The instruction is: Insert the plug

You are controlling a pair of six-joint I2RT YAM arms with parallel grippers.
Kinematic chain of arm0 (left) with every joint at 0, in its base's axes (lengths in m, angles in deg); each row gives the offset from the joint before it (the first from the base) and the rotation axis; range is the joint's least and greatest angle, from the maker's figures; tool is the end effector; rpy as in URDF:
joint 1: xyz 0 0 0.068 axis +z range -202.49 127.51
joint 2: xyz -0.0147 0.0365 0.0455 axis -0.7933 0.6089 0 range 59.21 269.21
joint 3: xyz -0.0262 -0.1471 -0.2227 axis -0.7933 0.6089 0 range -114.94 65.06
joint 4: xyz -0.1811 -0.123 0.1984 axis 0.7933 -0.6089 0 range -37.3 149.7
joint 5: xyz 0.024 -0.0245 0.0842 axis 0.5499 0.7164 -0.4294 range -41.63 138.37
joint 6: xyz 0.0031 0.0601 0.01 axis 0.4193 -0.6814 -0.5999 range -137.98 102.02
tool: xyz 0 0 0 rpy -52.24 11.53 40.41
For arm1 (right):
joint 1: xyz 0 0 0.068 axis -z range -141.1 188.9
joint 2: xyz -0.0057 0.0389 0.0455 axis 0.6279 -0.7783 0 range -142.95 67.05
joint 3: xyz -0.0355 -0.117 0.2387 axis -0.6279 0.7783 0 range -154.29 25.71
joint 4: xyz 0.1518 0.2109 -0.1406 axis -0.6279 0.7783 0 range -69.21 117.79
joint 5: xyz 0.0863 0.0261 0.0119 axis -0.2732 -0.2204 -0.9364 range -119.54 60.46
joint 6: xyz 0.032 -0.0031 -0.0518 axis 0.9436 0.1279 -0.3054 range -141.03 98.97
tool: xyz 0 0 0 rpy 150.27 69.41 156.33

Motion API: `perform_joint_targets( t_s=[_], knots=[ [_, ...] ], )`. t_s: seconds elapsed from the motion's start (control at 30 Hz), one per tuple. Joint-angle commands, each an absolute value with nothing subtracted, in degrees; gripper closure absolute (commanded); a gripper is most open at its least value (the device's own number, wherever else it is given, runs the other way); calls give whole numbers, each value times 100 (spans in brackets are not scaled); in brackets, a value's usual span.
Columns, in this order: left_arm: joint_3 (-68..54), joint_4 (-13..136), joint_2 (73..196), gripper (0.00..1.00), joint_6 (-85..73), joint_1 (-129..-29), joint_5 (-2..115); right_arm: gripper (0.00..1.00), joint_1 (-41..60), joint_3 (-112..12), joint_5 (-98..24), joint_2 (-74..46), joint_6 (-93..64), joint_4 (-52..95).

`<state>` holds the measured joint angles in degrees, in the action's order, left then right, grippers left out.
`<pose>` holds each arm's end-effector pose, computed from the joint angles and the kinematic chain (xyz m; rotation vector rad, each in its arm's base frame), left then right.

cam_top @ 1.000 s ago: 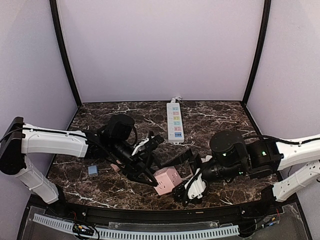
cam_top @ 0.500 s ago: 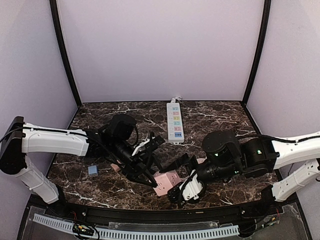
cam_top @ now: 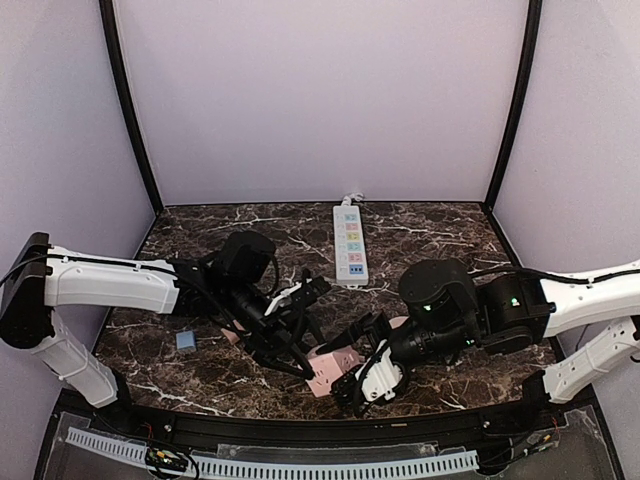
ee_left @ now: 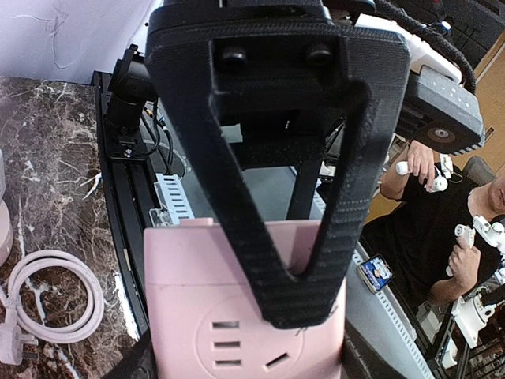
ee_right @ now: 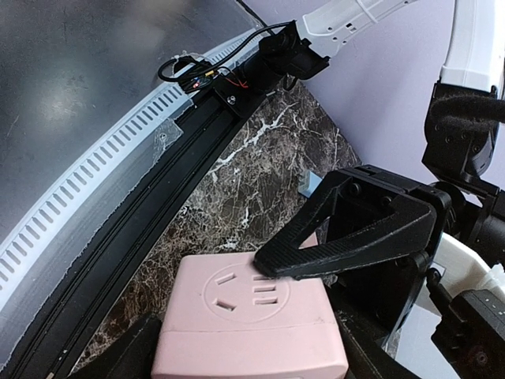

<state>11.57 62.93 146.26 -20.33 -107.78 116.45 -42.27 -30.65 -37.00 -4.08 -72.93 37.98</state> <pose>0.1659 -0.3140 0.2211 1.6938 1.4217 -1.7743 0.0439 0.3214 0.2820 -2.0065 0.7860 0.4377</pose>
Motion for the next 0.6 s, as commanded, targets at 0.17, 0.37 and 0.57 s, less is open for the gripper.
perform_joint_targets(
  t_s=[0.17,0.37,0.57],
  knots=[
    [1009,6357,14539,96,-2124,-10790,11988,22,-4266,-3128,-3673,-513,-7228,3730],
    [1027,6426,14536,96,-2065,-10789,12028,17,-4266,-3034,-3560,-380,-7279,3688],
    [1000,6487,14605,96,-1996,-10794,12061,23,-4266,-3016,-3563,-370,-7258,3678]
  ],
)
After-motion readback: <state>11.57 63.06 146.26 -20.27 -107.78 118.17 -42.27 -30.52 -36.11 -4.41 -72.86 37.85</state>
